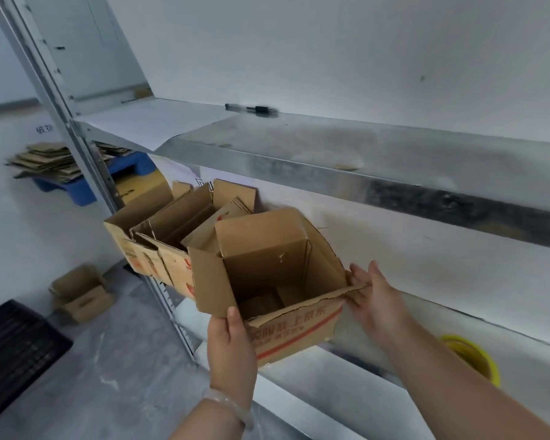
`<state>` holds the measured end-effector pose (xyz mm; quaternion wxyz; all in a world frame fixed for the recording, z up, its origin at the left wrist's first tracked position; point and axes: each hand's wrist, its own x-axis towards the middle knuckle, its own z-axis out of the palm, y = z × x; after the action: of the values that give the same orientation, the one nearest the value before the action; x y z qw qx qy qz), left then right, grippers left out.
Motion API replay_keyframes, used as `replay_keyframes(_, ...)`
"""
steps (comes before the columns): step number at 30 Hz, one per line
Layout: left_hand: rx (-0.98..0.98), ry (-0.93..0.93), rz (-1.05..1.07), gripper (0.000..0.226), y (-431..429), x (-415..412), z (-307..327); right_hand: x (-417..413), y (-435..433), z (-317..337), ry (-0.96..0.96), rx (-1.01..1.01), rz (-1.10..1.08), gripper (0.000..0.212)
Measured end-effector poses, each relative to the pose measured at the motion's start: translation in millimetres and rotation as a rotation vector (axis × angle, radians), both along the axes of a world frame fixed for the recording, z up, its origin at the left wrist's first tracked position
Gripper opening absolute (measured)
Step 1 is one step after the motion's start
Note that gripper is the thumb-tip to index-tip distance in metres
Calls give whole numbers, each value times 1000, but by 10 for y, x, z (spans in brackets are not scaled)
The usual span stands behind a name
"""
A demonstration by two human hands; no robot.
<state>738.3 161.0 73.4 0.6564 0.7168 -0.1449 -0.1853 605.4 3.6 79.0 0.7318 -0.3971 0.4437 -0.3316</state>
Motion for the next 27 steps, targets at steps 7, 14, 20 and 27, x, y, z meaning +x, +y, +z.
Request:
replay_keyframes(7,135,33,-141,36,-58,89,-285,129,377,-351,201,60,-218,30)
replay_keyframes(14,405,-463,-431,68,105,325,-414,472,194,-336,196,4,63,31)
replay_keyframes(20,448,-830,-530,56,200,663,-407,765,-97,-237,194,19,95,46)
replay_keyframes(27,365,-1202,-663,50,237,1119,-304,1041,-49,-113,526,-285,258,51)
